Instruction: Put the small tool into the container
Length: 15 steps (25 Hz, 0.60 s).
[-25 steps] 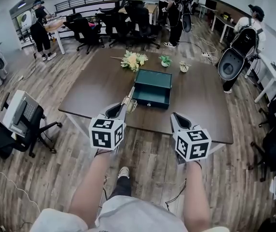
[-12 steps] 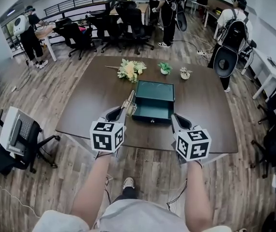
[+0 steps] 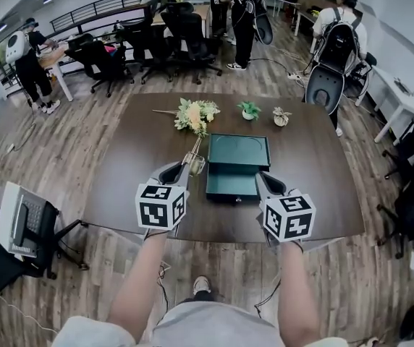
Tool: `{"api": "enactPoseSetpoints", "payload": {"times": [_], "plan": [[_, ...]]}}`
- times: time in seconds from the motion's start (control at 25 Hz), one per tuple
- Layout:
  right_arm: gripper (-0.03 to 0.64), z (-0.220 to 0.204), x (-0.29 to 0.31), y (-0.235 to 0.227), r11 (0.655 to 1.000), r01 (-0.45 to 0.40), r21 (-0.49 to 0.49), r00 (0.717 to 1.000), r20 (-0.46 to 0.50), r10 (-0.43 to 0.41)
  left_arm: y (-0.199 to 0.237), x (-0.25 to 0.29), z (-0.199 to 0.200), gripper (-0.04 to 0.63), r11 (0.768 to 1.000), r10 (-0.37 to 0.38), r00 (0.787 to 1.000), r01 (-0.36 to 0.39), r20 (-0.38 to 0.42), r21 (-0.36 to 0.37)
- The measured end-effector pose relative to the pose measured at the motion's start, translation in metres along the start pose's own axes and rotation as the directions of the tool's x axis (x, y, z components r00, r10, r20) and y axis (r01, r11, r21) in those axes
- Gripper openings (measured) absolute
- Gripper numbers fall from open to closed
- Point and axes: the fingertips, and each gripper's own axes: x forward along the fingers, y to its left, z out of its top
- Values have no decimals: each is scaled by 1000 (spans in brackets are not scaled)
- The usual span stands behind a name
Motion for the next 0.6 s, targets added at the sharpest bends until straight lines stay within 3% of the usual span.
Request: {"api": "enactPoseSetpoints", "payload": {"times": [0.6], "plan": [[5,14,41,2,998,65,-4,998,-8,-65,36,38,13,28,997,-76,997,76,4,11]]}}
